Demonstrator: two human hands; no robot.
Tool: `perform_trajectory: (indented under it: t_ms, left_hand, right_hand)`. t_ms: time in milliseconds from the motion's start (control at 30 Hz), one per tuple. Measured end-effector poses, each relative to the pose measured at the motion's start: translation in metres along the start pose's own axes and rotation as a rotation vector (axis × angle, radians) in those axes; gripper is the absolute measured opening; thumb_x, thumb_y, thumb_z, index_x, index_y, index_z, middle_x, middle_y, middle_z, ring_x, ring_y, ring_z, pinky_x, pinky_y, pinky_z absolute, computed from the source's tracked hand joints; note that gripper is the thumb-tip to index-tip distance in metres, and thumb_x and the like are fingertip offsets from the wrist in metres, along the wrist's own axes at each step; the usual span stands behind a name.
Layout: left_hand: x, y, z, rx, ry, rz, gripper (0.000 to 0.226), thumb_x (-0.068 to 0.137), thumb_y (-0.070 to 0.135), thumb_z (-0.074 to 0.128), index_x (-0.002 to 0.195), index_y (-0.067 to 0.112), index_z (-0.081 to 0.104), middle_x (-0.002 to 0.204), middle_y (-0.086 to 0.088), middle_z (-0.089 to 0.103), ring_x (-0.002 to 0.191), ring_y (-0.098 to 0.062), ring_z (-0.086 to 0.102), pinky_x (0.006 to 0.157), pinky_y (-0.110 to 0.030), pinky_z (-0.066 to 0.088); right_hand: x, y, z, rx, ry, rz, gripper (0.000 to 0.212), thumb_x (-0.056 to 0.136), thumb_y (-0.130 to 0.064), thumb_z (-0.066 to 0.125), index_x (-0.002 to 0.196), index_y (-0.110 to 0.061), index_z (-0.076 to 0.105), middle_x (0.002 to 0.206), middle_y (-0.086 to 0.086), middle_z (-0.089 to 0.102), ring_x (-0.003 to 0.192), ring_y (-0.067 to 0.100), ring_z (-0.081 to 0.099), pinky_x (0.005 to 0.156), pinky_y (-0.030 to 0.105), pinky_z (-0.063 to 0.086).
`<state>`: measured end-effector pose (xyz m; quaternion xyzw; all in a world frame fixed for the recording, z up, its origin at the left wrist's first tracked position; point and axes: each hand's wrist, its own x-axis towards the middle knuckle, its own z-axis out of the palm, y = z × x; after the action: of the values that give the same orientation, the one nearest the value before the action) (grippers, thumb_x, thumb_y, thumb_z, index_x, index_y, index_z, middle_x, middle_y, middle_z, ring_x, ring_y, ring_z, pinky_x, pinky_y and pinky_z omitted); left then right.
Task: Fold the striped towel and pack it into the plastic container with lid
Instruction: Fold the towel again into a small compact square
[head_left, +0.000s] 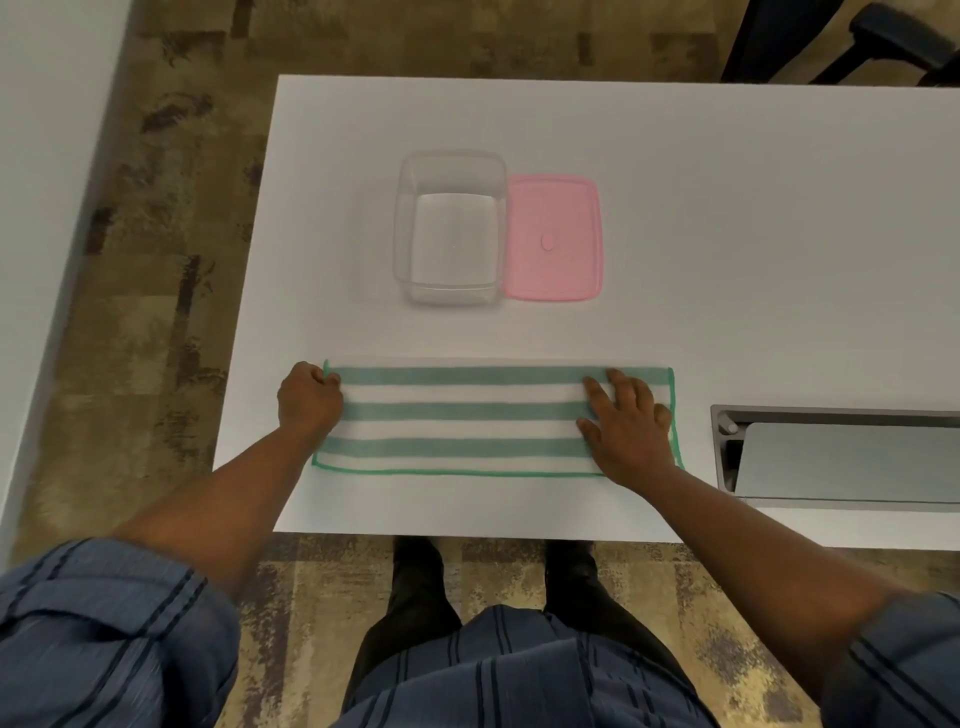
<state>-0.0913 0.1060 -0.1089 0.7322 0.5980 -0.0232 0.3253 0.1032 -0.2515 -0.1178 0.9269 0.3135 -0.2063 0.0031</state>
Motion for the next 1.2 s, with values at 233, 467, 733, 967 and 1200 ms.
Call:
perform_trajectory:
  t_ms: [233, 467, 733, 967, 1200]
  left_hand:
    - [-0.011, 0.012, 0.005, 0.056, -0.028, -0.118, 0.066, 0.089, 0.053, 0.06, 0.133, 0.006, 0.045, 0.132, -0.02, 0.052, 0.119, -0.045, 0.053, 0.1, -0.05, 0.044]
    - [-0.007, 0.016, -0.007, -0.104, -0.183, -0.206, 0.065, 0.079, 0.034, 0.08, 0.125, 0.002, 0.048, 0.115, -0.011, 0.059, 0.101, -0.031, 0.059, 0.084, -0.04, 0.049]
    - [-0.043, 0.088, -0.03, -0.231, -0.618, -0.043, 0.038, 0.084, 0.013, 0.072, 0.117, 0.001, 0.058, 0.103, -0.026, 0.066, 0.082, -0.029, 0.062, 0.067, -0.039, 0.053]
    - [-0.127, 0.174, 0.013, -0.306, -0.868, 0.185, 0.028, 0.084, 0.022, 0.077, 0.095, 0.012, 0.053, 0.079, -0.008, 0.068, 0.07, -0.022, 0.061, 0.062, -0.033, 0.053]
    - [-0.146, 0.19, 0.074, -0.318, -0.696, 0.471, 0.009, 0.087, 0.012, 0.065, 0.095, 0.017, 0.064, 0.085, -0.004, 0.069, 0.07, -0.011, 0.064, 0.069, -0.027, 0.052]
  right_hand:
    - [0.0, -0.06, -0.004, 0.457, 0.086, -0.221, 0.043, 0.099, -0.012, 0.048, 0.141, -0.007, 0.052, 0.141, 0.015, 0.055, 0.127, 0.034, 0.051, 0.105, 0.043, 0.04]
    - [0.019, -0.099, -0.008, 0.967, -0.121, -0.053, 0.04, 0.1, -0.004, 0.049, 0.139, -0.009, 0.054, 0.132, 0.004, 0.062, 0.106, 0.013, 0.06, 0.093, 0.018, 0.043]
    - [0.034, -0.098, -0.034, 1.394, -0.362, 0.234, 0.015, 0.095, -0.008, 0.058, 0.106, -0.017, 0.065, 0.104, 0.006, 0.066, 0.093, 0.024, 0.062, 0.079, 0.034, 0.05]
    - [0.022, -0.063, -0.067, 1.767, -0.553, 0.214, 0.064, 0.086, -0.073, 0.05, 0.117, -0.02, 0.066, 0.106, 0.004, 0.073, 0.094, 0.025, 0.071, 0.085, 0.044, 0.054]
    - [0.013, -0.004, -0.066, 1.797, -0.476, 0.221, 0.044, 0.097, -0.023, 0.064, 0.136, -0.004, 0.057, 0.126, 0.026, 0.064, 0.115, 0.042, 0.063, 0.108, 0.056, 0.045]
